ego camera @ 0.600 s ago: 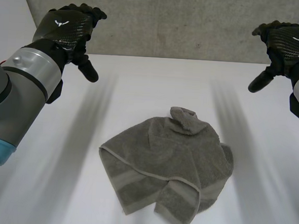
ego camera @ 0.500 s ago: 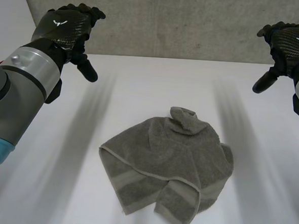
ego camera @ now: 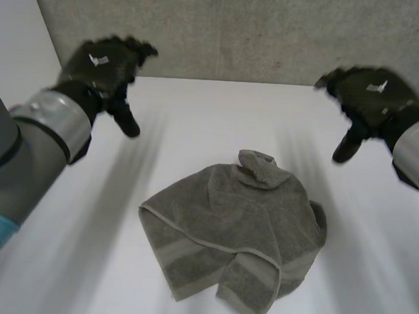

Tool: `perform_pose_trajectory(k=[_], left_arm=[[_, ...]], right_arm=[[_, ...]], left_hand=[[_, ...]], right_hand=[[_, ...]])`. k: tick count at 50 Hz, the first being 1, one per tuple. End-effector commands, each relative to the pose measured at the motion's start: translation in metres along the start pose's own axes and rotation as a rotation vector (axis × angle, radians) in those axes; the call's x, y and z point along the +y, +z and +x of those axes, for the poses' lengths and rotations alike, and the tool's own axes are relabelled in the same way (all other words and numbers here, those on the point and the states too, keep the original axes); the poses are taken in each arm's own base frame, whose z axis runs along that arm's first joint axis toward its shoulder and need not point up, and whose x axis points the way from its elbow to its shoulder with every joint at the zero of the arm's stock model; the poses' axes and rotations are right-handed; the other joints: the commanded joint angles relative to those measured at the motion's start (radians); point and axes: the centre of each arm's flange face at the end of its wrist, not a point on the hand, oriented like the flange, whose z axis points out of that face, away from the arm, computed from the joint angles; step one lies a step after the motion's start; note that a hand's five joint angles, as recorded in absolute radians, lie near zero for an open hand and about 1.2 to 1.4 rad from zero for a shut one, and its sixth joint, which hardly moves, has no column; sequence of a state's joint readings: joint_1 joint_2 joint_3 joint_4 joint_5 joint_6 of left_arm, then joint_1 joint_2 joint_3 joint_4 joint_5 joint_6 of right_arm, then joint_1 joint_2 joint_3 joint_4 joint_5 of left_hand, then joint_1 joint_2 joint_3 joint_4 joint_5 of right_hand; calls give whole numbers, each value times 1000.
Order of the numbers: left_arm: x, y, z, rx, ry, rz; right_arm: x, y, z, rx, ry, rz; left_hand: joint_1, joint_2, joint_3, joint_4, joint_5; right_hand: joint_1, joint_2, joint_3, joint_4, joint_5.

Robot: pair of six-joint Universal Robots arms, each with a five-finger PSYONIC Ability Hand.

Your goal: Fold the towel.

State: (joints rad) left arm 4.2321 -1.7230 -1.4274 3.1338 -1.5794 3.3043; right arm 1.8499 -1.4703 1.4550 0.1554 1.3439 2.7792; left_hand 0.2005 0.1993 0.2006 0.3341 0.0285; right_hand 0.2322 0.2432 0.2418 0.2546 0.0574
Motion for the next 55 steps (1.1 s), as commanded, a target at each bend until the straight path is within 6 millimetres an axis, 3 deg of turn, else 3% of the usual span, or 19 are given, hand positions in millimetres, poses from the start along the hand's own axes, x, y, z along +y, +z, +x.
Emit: perform_pose_trajectory(k=[1,2,3,5,6,8,12,16,22,31,35,39,42,48,55], left_arm=[[47,-10,13,116,138,-133],[66,-11,14,139,173,-185],[67,-11,14,140,174,-186],[95,-7,10,142,189,-248],[96,-7,10,142,189,-249],[120,-3,11,146,188,-284],[140,4,15,152,187,-293],[161,11,19,155,186,-305],[170,15,21,153,189,-296],[168,15,24,156,184,-279],[168,14,28,166,186,-276],[168,13,29,170,186,-277],[173,14,35,182,188,-270],[171,19,40,180,193,-209],[174,18,48,200,178,-210]], right_arm=[[34,-25,-37,-266,62,-178],[42,-29,-44,-311,79,-192],[42,-29,-45,-311,80,-192],[58,-34,-59,-368,101,-195],[58,-34,-59,-369,101,-195],[66,-37,-68,-389,106,-186],[89,-41,-90,-405,123,-140],[97,-43,-99,-419,132,-133],[120,-39,-116,-442,127,-185],[140,-18,-112,-325,100,-218],[140,-11,-101,-239,87,-199],[136,-9,-95,-190,78,-176],[126,-12,-89,-158,74,-135],[124,-14,-88,-152,75,-134],[124,-17,-88,-149,76,-142]], left_hand=[[39,41,39,-94,37],[39,41,39,-94,37],[39,41,39,-94,37],[45,46,45,-88,43],[45,47,45,-88,43],[63,64,63,-71,60],[66,67,66,-68,63],[72,73,72,-62,69],[75,76,75,-59,72],[78,79,77,-56,75],[80,82,80,-53,78],[80,82,80,-53,78],[98,99,98,-36,96],[180,181,180,47,178],[189,190,189,56,187]], right_hand=[[-58,-69,-67,-80,-57],[-58,-69,-67,-80,-57],[-58,-69,-67,-80,-57],[-56,-67,-66,-79,-56],[-56,-67,-66,-79,-56],[-53,-64,-63,-76,-53],[-53,-64,-63,-76,-53],[-44,-55,-54,-67,-44],[35,24,25,12,35],[260,249,251,238,260],[600,589,591,578,601],[798,787,789,776,798],[1006,995,996,983,1006],[1092,1081,1082,1069,1092],[1024,1013,1015,1002,1024]])
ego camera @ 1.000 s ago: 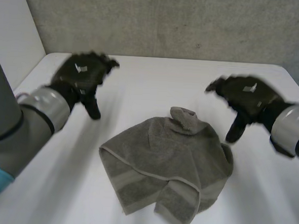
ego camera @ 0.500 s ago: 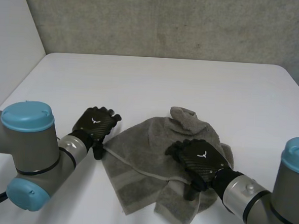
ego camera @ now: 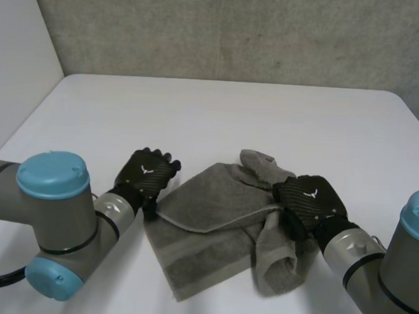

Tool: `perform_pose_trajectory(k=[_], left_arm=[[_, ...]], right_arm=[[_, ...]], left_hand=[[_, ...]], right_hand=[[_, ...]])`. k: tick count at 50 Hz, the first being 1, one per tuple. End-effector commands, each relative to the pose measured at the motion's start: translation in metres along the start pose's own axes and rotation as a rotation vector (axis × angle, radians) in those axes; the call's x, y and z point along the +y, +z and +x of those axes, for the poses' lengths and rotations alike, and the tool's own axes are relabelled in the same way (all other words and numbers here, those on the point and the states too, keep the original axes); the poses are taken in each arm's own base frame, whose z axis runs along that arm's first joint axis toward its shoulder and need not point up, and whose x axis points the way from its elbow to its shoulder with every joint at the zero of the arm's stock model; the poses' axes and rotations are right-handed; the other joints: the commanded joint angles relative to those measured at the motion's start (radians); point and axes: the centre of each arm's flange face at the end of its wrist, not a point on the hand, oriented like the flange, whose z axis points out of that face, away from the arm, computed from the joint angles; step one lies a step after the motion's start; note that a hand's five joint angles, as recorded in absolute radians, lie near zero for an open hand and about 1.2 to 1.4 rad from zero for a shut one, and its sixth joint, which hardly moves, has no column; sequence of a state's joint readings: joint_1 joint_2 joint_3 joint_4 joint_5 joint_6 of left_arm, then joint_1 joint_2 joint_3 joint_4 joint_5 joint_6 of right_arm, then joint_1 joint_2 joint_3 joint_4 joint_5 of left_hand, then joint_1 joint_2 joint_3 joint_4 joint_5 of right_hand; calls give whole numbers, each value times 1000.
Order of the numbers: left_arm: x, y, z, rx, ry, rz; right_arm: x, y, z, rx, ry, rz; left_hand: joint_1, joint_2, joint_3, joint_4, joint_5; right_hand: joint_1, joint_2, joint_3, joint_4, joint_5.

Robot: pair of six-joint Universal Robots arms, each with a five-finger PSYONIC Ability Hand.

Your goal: Fold the towel.

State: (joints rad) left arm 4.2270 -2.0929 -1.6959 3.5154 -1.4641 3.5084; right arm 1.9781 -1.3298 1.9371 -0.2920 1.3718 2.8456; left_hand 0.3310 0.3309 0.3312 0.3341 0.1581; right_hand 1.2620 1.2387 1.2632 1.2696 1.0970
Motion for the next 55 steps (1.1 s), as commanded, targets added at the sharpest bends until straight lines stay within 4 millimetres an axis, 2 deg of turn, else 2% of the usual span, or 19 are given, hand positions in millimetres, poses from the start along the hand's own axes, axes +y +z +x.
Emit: perform_pose_trajectory(k=[1,16,24,26,29,34,35,37,38,39,40,42,43,44,45,46,48,51,55], left_arm=[[1,2,11,28,-10,8],[13,15,16,35,-9,-19],[1,22,11,13,-5,28],[-13,28,6,-20,0,73],[-25,33,3,-44,5,110],[-85,61,-15,-166,35,321],[-85,61,-15,-167,35,321],[-104,69,-22,-200,46,394],[-127,74,-30,-239,65,482],[-154,75,-40,-288,89,583],[-154,75,-40,-289,89,584],[-205,68,-60,-419,139,800],[-205,68,-60,-420,139,802],[-229,58,-69,-495,148,913],[-229,58,-69,-495,149,914],[-255,41,-79,-575,152,1037],[-274,24,-88,-622,153,1132],[-269,19,-87,-609,165,1107],[-244,25,-76,-537,186,1013]], right_arm=[[-2,-3,0,2,0,0],[-9,-4,13,39,54,25],[-22,0,25,64,40,58],[-36,6,38,88,30,86],[-47,9,44,92,10,108],[-96,44,69,107,-197,265],[-96,44,69,107,-198,265],[-137,60,87,191,-376,398],[-138,60,87,192,-377,399],[-164,64,96,256,-456,495],[-164,64,96,256,-457,495],[-212,61,109,400,-580,728],[-212,61,109,400,-580,729],[-228,58,113,458,-608,841],[-240,53,117,507,-622,931],[-241,53,117,507,-622,932],[-247,48,118,524,-628,983],[-248,42,114,477,-605,953],[-221,49,103,276,-559,798]], left_hand=[[67,67,67,64,66],[217,217,217,214,216],[825,825,825,822,823],[1064,1064,1064,1061,1063],[1065,1065,1065,1062,1064],[1065,1065,1065,1062,1064],[1065,1065,1065,1062,1064],[1065,1065,1065,1062,1064],[1065,1065,1065,1062,1064],[1065,1065,1065,1062,1064],[1065,1065,1065,1062,1064],[1065,1065,1065,1062,1064],[1065,1065,1065,1062,1064],[1065,1065,1065,1062,1064],[1065,1065,1065,1062,1064],[1065,1065,1065,1062,1064],[1065,1065,1065,1062,1064],[1065,1065,1065,1062,1064],[1065,1065,1065,1062,1064]], right_hand=[[-17,6,-18,-25,-27],[-26,-3,-27,-34,-36],[36,59,34,28,26],[62,85,61,54,52],[85,109,84,78,76],[134,158,133,127,125],[134,158,133,127,125],[134,158,133,127,125],[134,158,133,127,125],[134,158,133,127,125],[134,158,133,127,125],[134,158,133,127,125],[134,158,133,127,125],[134,158,133,127,125],[134,158,133,127,125],[134,158,133,127,125],[134,158,133,127,125],[134,158,133,127,125],[134,158,133,127,125]])
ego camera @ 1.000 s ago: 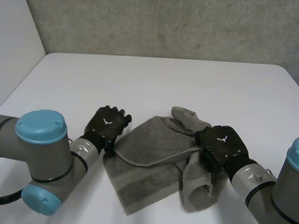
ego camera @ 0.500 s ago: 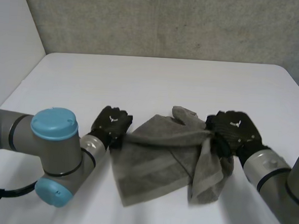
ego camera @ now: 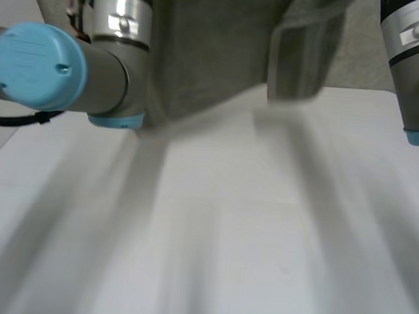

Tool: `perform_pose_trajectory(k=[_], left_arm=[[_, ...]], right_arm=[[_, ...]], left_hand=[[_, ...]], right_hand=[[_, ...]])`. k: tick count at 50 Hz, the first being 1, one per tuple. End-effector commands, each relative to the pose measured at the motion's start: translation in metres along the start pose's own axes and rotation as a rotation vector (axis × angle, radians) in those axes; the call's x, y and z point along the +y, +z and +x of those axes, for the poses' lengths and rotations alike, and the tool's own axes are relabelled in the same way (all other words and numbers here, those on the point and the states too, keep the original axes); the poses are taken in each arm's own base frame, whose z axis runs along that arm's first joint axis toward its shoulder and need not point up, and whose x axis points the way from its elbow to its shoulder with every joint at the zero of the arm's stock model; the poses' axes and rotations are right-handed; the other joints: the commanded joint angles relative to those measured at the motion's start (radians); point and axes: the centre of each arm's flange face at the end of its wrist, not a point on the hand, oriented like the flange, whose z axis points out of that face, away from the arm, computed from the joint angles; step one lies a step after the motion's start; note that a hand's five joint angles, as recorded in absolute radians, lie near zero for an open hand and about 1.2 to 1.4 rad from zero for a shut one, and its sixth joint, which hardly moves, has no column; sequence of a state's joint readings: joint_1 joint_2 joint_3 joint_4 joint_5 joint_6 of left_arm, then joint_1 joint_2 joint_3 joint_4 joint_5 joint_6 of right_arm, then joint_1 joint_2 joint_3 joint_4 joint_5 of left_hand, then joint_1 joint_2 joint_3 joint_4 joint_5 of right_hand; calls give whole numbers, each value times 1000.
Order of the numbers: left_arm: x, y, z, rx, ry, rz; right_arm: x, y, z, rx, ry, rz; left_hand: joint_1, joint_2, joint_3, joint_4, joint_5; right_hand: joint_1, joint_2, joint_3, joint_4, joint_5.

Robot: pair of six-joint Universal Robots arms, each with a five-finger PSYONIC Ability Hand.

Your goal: Fold the towel.

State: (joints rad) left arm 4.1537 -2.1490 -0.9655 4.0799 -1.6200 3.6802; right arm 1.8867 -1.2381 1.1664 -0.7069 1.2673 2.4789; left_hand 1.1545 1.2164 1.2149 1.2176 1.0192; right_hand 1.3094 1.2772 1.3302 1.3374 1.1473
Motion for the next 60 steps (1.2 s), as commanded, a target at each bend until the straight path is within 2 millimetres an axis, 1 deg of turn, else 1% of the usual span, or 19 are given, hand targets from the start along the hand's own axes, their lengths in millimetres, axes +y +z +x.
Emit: perform_pose_trajectory(k=[1,2,3,4,5,7,8,9,10,11,12,13,17,23,28,36,45,57,60], left_arm=[[13,-40,7,123,12,-121],[24,-59,12,167,19,-186],[24,-59,12,167,19,-186],[35,-78,14,208,27,-259],[35,-78,14,208,27,-260],[57,-112,8,261,49,-398],[58,-113,8,262,49,-399],[67,-130,5,285,60,-466],[74,-145,2,306,67,-523],[74,-145,2,306,67,-524],[79,-159,3,331,69,-574],[83,-174,4,354,68,-619],[86,-193,4,388,72,-683],[93,-228,12,447,64,-775],[90,-232,12,454,59,-784],[82,-227,7,440,59,-771],[71,-224,1,434,52,-760],[70,-225,1,434,52,-762],[70,-226,1,433,51,-765]], right_arm=[[9,-33,-31,-286,171,-148],[9,-33,-31,-287,172,-148],[14,-44,-43,-361,202,-188],[15,-44,-43,-362,203,-188],[19,-55,-55,-430,226,-221],[23,-66,-63,-486,236,-260],[31,-79,-71,-540,239,-303],[38,-92,-79,-590,233,-349],[38,-92,-79,-590,233,-349],[44,-105,-88,-640,226,-395],[44,-106,-88,-640,226,-395],[50,-120,-98,-696,220,-442],[66,-159,-125,-835,195,-601],[84,-189,-137,-859,167,-791],[83,-201,-143,-827,206,-868],[69,-193,-123,-596,536,-969],[69,-205,-119,-487,740,-1074],[98,-220,-108,-344,844,-1171],[104,-225,-114,-334,874,-1200]], left_hand=[[242,180,181,179,203],[242,180,181,179,203],[242,180,181,179,203],[242,180,181,179,203],[242,180,181,179,203],[242,180,181,179,203],[242,180,181,179,203],[242,180,181,179,203],[242,180,181,179,203],[242,180,181,179,203],[242,180,181,179,203],[242,180,181,179,203],[242,180,181,179,203],[242,180,181,179,203],[242,180,181,179,203],[242,180,181,179,203],[242,180,181,179,203],[242,180,181,179,203],[242,180,181,179,203]], right_hand=[[87,119,66,59,74],[87,119,66,59,74],[87,119,66,59,74],[87,119,66,59,74],[87,119,66,59,74],[87,119,66,59,74],[87,119,66,59,74],[87,119,66,59,74],[87,119,66,59,74],[-8,24,-29,-36,-20],[-9,23,-30,-37,-21],[-87,-55,-108,-115,-100],[-205,-173,-226,-233,-218],[-326,-294,-347,-354,-339],[-441,-408,-461,-469,-453],[-877,-845,-898,-905,-890],[-887,-855,-908,-915,-899],[-863,-831,-884,-891,-876],[-837,-805,-858,-865,-850]])
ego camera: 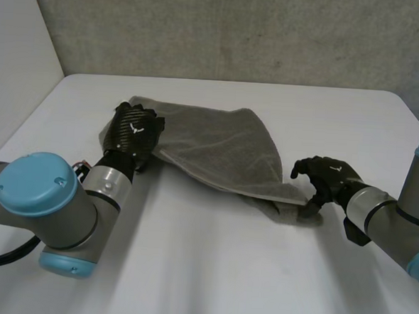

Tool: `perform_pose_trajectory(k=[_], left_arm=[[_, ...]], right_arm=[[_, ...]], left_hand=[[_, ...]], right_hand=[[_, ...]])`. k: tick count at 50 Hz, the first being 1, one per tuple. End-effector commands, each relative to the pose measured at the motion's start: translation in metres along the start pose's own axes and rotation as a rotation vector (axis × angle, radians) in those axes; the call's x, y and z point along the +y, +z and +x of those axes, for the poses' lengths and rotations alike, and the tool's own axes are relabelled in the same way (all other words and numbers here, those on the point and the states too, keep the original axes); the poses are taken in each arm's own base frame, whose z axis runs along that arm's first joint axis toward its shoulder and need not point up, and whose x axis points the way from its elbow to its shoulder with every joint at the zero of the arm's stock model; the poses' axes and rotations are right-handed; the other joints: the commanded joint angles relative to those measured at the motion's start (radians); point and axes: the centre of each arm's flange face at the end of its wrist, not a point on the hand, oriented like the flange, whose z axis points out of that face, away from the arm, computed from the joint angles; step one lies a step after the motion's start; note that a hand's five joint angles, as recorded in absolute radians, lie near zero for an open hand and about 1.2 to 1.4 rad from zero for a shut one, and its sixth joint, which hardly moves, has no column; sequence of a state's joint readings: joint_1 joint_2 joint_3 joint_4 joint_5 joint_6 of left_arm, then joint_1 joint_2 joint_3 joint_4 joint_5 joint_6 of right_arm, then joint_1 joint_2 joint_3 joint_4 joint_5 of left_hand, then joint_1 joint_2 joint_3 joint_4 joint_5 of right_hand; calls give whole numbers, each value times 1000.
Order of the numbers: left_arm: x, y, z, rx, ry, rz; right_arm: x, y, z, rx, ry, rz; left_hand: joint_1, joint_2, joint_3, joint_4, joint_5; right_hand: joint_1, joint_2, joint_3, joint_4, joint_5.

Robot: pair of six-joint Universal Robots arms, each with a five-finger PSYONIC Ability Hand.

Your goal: Fold the towel.

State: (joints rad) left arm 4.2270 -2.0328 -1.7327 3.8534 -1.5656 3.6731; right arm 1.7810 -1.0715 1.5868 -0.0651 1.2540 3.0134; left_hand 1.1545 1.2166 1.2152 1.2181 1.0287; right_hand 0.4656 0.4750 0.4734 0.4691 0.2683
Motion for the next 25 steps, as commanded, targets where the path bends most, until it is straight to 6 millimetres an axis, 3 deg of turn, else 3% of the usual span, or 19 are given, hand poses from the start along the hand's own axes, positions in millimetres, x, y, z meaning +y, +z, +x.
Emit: perform_pose_trajectory(k=[1,4,6,7,9,10,11,15,18,20,23,25], left_arm=[[2,-1,0,2,-1,-6],[2,0,0,2,-1,-5],[2,0,0,2,-1,-5],[2,0,0,2,-1,-5],[2,-1,1,5,-1,-5],[3,-1,2,7,-1,-9],[3,-1,2,7,-1,-9],[6,-1,4,11,-1,-15],[8,-1,3,11,-1,-21],[10,-2,3,12,1,-26],[11,-2,2,11,1,-28],[12,-2,2,11,3,-30]], right_arm=[[13,10,9,14,87,-36],[18,12,10,13,100,-47],[20,15,10,5,122,-54],[20,15,10,5,123,-54],[22,17,6,-36,152,-56],[22,17,6,-36,152,-56],[22,17,4,-63,170,-56],[20,17,6,-89,199,-52],[6,11,17,-75,188,-9],[-29,-6,28,-39,122,98],[-42,-15,34,-17,78,139],[-54,-32,42,27,-7,176]], left_hand=[[242,180,181,178,193],[242,180,181,178,193],[242,180,181,178,193],[242,180,181,178,193],[242,180,181,178,193],[242,180,181,178,193],[242,180,181,178,193],[242,180,181,178,193],[242,180,181,178,193],[242,180,181,178,193],[119,57,59,56,71],[90,28,29,26,41]], right_hand=[[45,35,37,41,67],[136,127,128,133,159],[390,381,382,387,413],[392,382,384,388,414],[748,739,740,744,771],[750,740,742,746,772],[929,919,921,925,952],[931,921,923,927,953],[931,921,923,927,953],[931,921,923,927,953],[931,921,923,927,953],[931,921,923,927,953]])
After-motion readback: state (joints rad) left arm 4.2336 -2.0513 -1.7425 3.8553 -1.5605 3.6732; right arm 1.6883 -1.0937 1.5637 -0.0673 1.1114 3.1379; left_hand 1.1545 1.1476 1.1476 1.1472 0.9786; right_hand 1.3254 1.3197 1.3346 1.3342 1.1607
